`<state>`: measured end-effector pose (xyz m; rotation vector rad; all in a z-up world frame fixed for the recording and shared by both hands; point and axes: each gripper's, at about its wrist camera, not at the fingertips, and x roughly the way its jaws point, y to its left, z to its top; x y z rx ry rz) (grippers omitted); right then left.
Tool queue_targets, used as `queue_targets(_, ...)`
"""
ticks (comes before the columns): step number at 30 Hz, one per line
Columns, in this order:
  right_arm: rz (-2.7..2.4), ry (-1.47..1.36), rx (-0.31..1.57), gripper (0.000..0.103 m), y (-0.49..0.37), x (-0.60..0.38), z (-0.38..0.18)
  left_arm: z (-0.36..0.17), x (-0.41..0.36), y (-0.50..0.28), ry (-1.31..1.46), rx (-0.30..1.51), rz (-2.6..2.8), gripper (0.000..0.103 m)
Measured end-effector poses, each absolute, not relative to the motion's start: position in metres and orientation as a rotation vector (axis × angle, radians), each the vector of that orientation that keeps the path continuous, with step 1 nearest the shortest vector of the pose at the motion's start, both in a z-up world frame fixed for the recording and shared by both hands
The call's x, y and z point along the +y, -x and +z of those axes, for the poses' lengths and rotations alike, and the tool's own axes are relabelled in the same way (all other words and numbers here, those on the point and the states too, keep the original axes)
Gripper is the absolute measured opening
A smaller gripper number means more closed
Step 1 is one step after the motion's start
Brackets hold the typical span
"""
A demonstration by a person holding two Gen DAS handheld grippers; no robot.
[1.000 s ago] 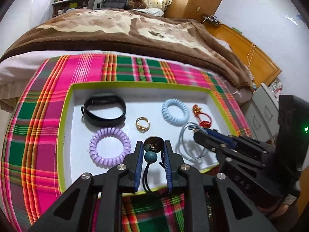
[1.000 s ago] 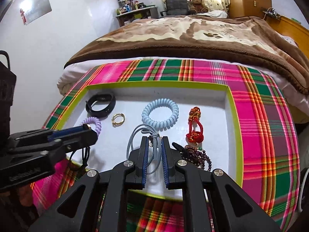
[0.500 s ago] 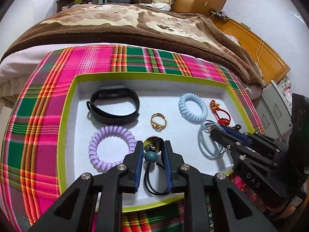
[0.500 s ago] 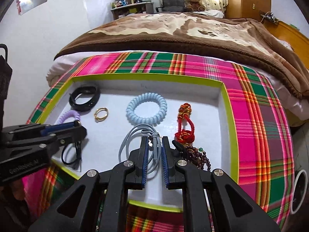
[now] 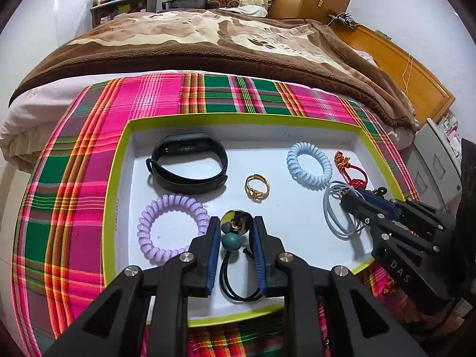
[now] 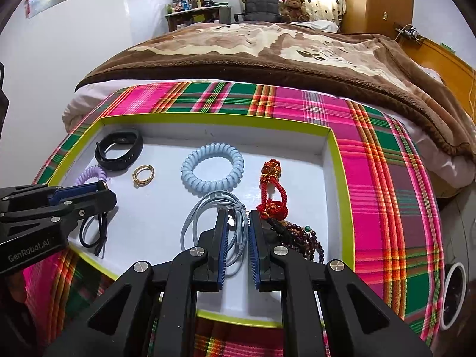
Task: Organize jewelry
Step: 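Open both tools to release the hair tie and cord into the box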
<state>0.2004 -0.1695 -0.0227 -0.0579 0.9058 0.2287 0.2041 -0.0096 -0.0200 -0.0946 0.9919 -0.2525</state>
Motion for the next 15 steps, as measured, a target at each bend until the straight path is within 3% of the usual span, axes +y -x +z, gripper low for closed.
queue_targets(15,0.237,0.039,0.892,0.018,-0.1983,-0.1714,-0.0193,-0.0182,-0.0104,-0.2031,0.094,1.001,-0.251,0.042)
